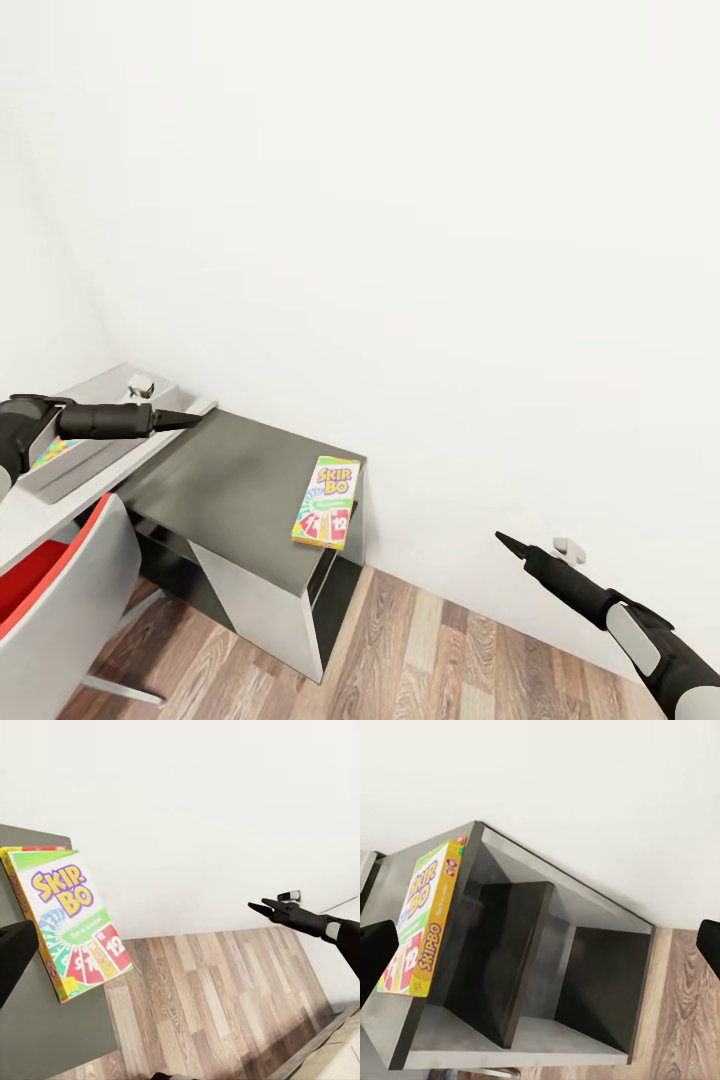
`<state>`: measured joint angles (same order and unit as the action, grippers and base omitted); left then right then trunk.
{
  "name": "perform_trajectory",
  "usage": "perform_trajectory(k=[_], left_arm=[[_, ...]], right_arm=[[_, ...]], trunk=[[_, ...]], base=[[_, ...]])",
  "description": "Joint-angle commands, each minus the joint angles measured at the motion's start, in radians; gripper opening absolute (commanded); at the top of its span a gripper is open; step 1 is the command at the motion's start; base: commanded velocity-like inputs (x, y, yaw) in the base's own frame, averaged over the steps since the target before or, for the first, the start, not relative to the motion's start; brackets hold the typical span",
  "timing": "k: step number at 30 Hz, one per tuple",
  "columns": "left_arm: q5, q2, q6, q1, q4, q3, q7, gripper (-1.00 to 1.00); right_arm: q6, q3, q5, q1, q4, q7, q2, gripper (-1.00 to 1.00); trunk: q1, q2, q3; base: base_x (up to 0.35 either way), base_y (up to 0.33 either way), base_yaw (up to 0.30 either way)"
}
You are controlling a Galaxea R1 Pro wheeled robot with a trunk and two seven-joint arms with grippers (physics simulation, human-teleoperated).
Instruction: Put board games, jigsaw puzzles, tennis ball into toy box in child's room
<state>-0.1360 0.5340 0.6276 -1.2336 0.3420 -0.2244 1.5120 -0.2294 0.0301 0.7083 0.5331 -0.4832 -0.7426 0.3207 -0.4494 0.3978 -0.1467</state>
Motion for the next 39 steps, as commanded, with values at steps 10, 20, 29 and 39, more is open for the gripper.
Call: perform_trajectory(k=[10, 20, 29, 39], left_arm=[[-0.008, 0.001, 0.011, -0.001, 0.0, -0.008, 0.002, 1.0], [-0.008, 0.001, 0.011, -0.001, 0.0, -0.008, 0.002, 1.0], [-0.009, 0.0, 0.009, 0.001, -0.001, -0.009, 0.001, 1.0], [-0.011, 0.001, 0.009, 0.006, -0.001, -0.007, 0.002, 1.0]], right_arm=[[-0.01, 0.003, 0.008, 0.001, 0.0, -0.001, 0.0, 1.0], [-0.01, 0.002, 0.008, 0.001, 0.0, 0.0, -0.001, 1.0], [-0.01, 0.001, 0.008, 0.001, 0.0, 0.009, -0.002, 1.0], [-0.046, -0.006, 0.006, 0.008, 0.007, 0.088, -0.027, 1.0]], trunk=[[-0.001, 0.002, -0.002], [-0.001, 0.002, -0.002], [-0.001, 0.002, -0.002], [-0.001, 0.002, -0.002]], base=[[0.0, 0.0, 0.0], [0.026, 0.107, 0.0], [0.151, 0.067, 0.0], [0.038, 0.016, 0.0]])
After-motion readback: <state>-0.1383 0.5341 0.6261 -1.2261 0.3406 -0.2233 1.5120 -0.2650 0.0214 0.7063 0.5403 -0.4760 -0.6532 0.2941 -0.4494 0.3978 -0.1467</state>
